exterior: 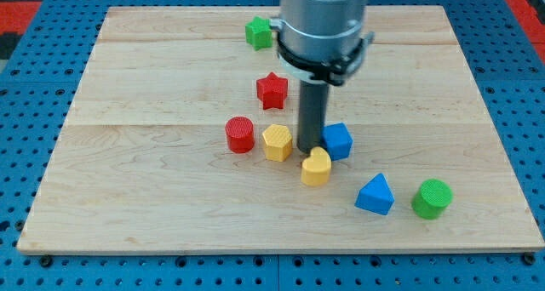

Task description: Place the blue cube above the blue triangle

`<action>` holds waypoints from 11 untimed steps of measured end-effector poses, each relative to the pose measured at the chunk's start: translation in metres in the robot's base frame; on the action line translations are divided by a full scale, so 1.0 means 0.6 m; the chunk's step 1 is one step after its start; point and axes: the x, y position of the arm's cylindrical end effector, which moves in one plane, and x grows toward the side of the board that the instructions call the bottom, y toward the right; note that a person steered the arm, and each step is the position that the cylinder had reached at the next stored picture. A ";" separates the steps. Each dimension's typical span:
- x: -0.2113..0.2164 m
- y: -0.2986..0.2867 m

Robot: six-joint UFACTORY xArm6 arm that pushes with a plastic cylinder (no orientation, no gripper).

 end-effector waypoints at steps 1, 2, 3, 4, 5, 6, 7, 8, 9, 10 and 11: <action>0.009 0.029; -0.037 0.022; -0.055 -0.043; -0.107 -0.037; -0.084 0.037; -0.006 0.046; 0.058 0.059; 0.023 0.062; -0.065 0.033; -0.133 0.026; -0.169 -0.065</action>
